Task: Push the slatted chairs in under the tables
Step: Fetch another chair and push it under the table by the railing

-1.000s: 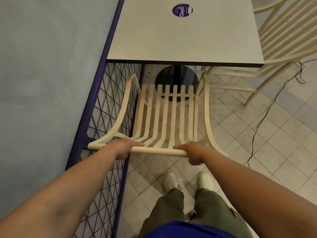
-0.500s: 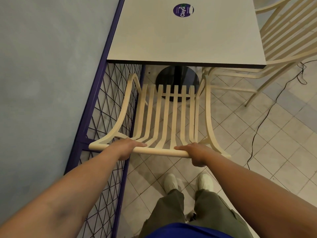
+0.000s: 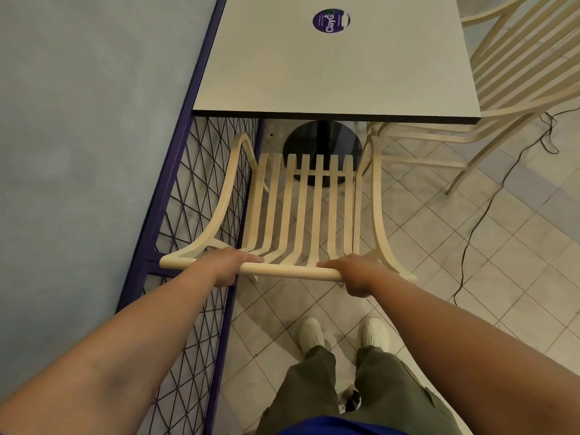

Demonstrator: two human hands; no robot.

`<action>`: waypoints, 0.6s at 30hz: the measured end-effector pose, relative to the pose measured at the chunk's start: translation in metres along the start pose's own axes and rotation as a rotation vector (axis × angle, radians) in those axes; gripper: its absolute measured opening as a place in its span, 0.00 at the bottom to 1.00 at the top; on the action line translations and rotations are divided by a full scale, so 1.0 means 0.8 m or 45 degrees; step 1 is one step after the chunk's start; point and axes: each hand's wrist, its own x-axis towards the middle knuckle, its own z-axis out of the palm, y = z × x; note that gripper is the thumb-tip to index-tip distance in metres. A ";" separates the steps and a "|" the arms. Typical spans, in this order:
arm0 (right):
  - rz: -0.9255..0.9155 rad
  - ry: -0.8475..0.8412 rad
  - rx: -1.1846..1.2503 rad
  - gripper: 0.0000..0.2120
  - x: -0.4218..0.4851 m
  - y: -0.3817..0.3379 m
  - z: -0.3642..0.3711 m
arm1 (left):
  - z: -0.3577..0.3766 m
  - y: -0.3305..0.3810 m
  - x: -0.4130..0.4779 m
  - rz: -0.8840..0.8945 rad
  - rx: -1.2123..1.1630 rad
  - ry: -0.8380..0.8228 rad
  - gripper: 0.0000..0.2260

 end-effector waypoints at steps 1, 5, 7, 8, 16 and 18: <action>0.004 0.003 0.002 0.38 0.000 0.001 0.000 | -0.001 0.000 0.000 -0.003 0.001 -0.004 0.37; 0.017 0.001 0.019 0.37 -0.001 0.001 0.000 | -0.003 0.000 -0.002 -0.004 -0.013 -0.026 0.35; 0.017 -0.008 0.020 0.37 0.000 0.001 -0.001 | -0.002 -0.001 -0.004 -0.005 -0.002 -0.026 0.35; 0.017 -0.012 0.016 0.37 0.000 0.000 0.000 | -0.002 -0.001 -0.005 -0.004 0.006 -0.027 0.35; 0.020 -0.029 0.029 0.36 -0.002 -0.002 0.000 | 0.001 0.001 -0.006 -0.002 0.041 -0.018 0.36; 0.010 -0.026 0.021 0.35 -0.002 -0.002 -0.001 | -0.001 0.002 -0.006 0.006 0.047 -0.014 0.36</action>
